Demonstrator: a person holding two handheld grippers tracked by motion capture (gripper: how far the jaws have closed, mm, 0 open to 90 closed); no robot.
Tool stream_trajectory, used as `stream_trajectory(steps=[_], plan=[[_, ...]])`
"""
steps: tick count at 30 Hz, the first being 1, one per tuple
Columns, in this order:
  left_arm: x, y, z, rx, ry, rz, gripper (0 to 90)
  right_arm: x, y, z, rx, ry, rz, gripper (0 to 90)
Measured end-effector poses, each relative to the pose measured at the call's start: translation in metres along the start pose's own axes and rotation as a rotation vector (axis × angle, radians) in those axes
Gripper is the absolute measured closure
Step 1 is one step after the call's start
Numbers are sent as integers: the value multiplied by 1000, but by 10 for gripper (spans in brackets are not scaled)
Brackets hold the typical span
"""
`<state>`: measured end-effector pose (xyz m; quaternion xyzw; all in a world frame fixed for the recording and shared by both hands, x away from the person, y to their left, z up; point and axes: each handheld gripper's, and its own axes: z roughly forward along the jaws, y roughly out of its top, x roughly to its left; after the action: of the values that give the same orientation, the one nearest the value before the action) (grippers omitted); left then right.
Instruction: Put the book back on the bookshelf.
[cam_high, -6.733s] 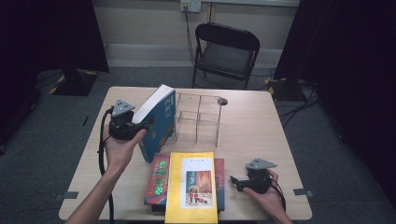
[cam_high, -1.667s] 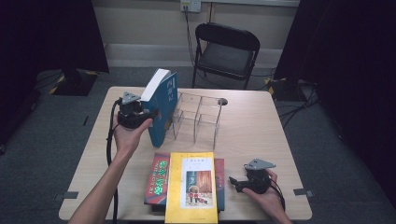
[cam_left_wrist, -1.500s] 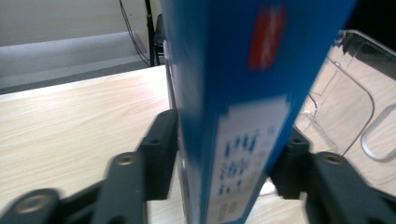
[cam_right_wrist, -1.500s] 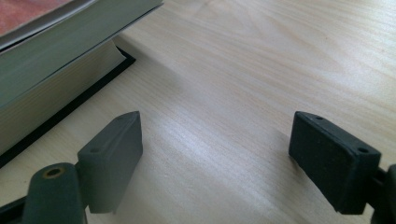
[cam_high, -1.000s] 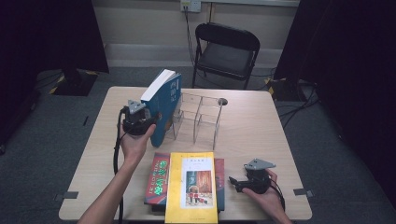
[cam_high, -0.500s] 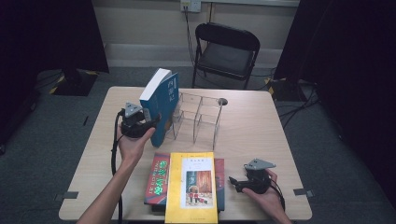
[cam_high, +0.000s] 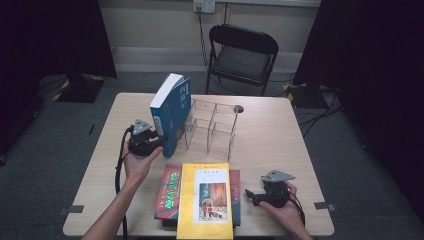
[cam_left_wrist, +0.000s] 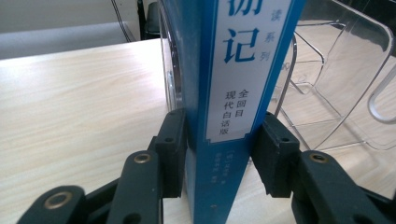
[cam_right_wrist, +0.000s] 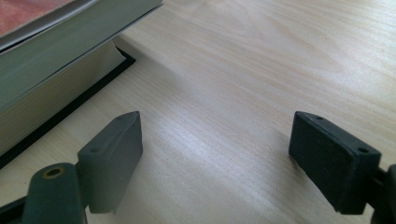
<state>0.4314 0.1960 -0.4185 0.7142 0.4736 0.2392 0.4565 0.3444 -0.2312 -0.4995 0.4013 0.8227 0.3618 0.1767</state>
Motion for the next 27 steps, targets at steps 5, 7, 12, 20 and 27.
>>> stream_trajectory(steps=[5, 7, 12, 20, 27], plan=[[-1, 0, -1, 6, 2, -9, 595, 0, 0, 0, 0, -1, -1, 173], [-2, 0, -1, 5, 4, -23, 597, 0, 0, 0, -1, -1, -2, 173], [-6, 0, -1, 11, 2, -45, 595, 0, 0, 0, -1, -2, 0, 173], [-13, -2, -2, 6, 20, -76, 589, 0, 0, 1, -1, -2, 1, 173], [-15, -2, -3, 2, 23, -113, 584, 0, 0, 1, -2, -1, 0, 173]])
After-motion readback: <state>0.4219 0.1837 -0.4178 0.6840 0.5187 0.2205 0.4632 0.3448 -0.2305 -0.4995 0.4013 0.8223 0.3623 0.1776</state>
